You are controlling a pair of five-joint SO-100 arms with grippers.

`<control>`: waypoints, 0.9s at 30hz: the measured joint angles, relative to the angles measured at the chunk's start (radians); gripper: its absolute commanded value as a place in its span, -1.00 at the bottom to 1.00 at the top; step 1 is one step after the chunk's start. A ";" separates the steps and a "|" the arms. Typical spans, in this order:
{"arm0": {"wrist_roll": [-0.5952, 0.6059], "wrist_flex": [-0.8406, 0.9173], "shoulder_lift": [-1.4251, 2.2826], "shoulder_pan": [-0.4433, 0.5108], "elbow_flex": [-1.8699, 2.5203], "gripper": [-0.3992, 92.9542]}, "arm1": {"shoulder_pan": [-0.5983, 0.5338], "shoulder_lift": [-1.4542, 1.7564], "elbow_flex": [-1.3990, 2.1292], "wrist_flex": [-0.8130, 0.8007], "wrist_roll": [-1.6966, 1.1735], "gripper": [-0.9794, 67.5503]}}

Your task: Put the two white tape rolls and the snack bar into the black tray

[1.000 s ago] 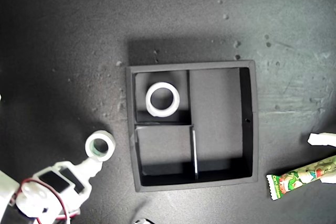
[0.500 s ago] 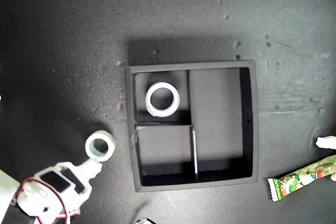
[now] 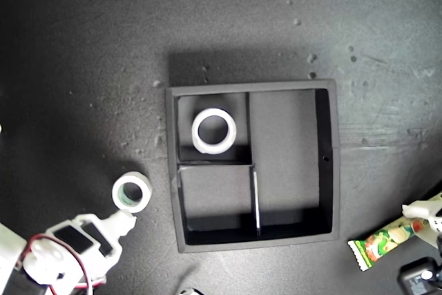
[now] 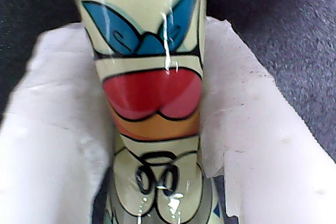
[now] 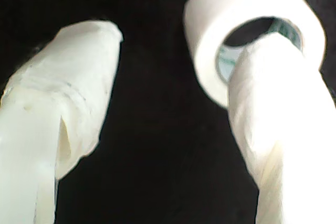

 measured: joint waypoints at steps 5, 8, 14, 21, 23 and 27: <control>0.000 0.000 0.000 0.015 0.000 -0.67 | 0.012 -0.031 -0.161 0.264 0.115 -0.98; 0.000 0.000 -0.002 0.014 0.000 -0.68 | 0.043 -0.031 -0.242 0.476 0.273 -0.99; 0.021 0.000 -0.011 0.015 -0.009 -0.68 | 0.101 -0.031 -0.492 0.810 0.630 -0.99; 0.063 0.087 -0.080 0.014 -0.123 -0.68 | 0.196 -0.029 -0.577 0.899 0.693 -0.98; 0.067 0.110 -0.104 0.023 -0.152 -0.68 | 0.252 -0.029 -0.600 0.888 0.514 -0.98; 0.072 0.130 -0.137 0.038 -0.181 -0.68 | 0.319 -0.029 -0.604 0.870 0.081 -0.98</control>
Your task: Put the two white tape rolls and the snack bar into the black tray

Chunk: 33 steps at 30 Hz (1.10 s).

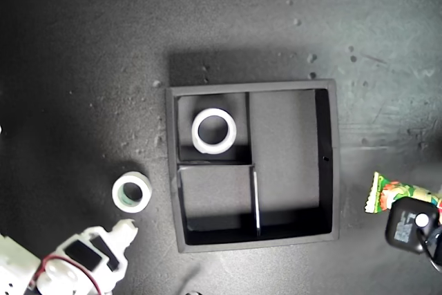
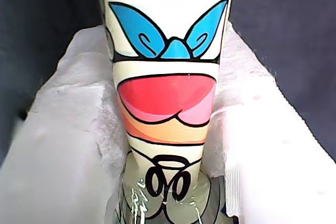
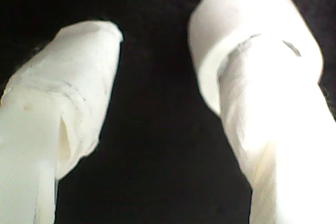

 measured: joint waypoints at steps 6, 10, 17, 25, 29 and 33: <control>-0.025 0.015 -0.052 -0.025 -0.002 -0.68 | 0.069 0.000 -0.041 -0.163 -0.603 -0.99; -0.025 0.015 -0.112 -0.080 -0.002 -0.68 | 0.094 0.000 -0.091 -0.250 -0.891 -0.99; -0.025 0.012 -0.173 -0.123 -0.002 -0.66 | 0.110 -0.224 -0.331 -0.255 -1.187 -0.99; -0.011 0.002 -0.273 -0.141 -0.037 -0.73 | 0.126 -0.623 -0.963 -0.049 -1.358 -0.99; -0.011 -0.014 -0.325 -0.147 -0.071 -0.85 | 0.184 -0.629 -1.055 -0.020 -1.405 -0.98; -0.011 -0.021 -0.336 -0.166 -0.078 -0.99 | 0.252 -0.629 -1.068 -0.034 -1.476 -0.98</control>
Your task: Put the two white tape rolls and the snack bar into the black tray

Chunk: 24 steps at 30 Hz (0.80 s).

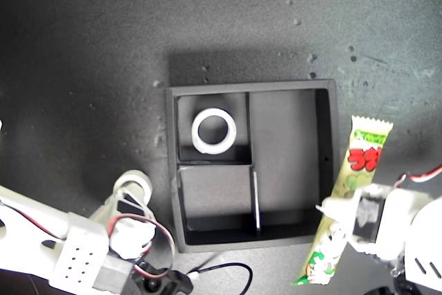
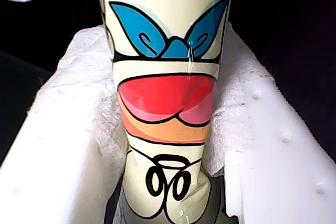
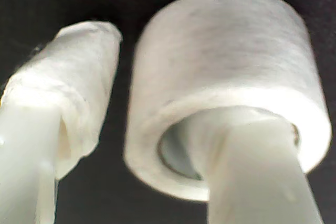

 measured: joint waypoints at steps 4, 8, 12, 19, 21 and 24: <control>0.026 0.026 0.067 -0.044 0.002 -0.99 | 0.063 0.000 0.043 -0.064 -0.071 -0.98; 0.121 0.146 0.198 -0.110 -0.066 -0.99 | 0.123 0.000 0.133 -0.156 -0.112 -0.98; 0.241 0.279 0.183 -0.152 -0.321 -0.99 | 0.152 0.000 0.232 -0.233 -0.121 -0.98; 0.345 0.399 -0.166 -0.138 -0.957 -0.99 | 0.147 0.000 0.419 -0.285 -0.097 -0.03; 0.344 0.402 -0.230 -0.138 -1.031 -0.99 | 0.150 0.000 0.425 -0.256 -0.080 0.05; 0.336 0.402 -0.307 -0.124 -1.086 -0.99 | 0.141 0.000 0.388 -0.176 -0.067 0.04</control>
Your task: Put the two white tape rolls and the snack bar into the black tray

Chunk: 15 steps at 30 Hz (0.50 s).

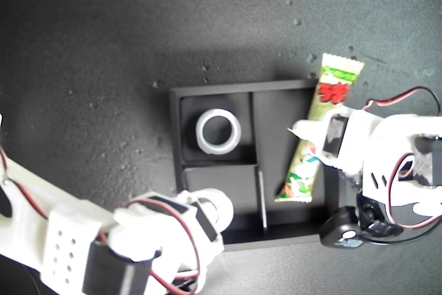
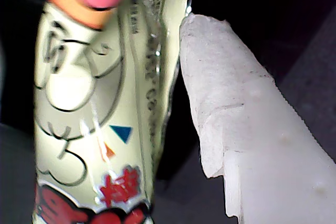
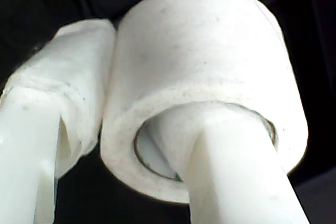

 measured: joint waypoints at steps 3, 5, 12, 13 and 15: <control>0.000 0.000 -0.055 0.025 -0.028 -0.99 | -0.020 0.000 -0.126 0.114 0.023 -0.19; 0.000 0.000 -0.106 0.028 -0.069 -0.99 | -0.021 -0.003 -0.262 0.195 0.058 -0.36; 0.011 0.000 -0.227 0.017 -0.285 -0.99 | -0.051 -0.003 -0.749 0.328 0.221 -0.90; 0.011 0.000 -0.230 0.017 -0.295 -0.99 | -0.052 -0.003 -0.799 0.351 0.253 -0.95; 0.012 0.000 -0.247 0.017 -0.298 -0.91 | -0.055 -0.003 -0.890 0.377 0.305 -0.98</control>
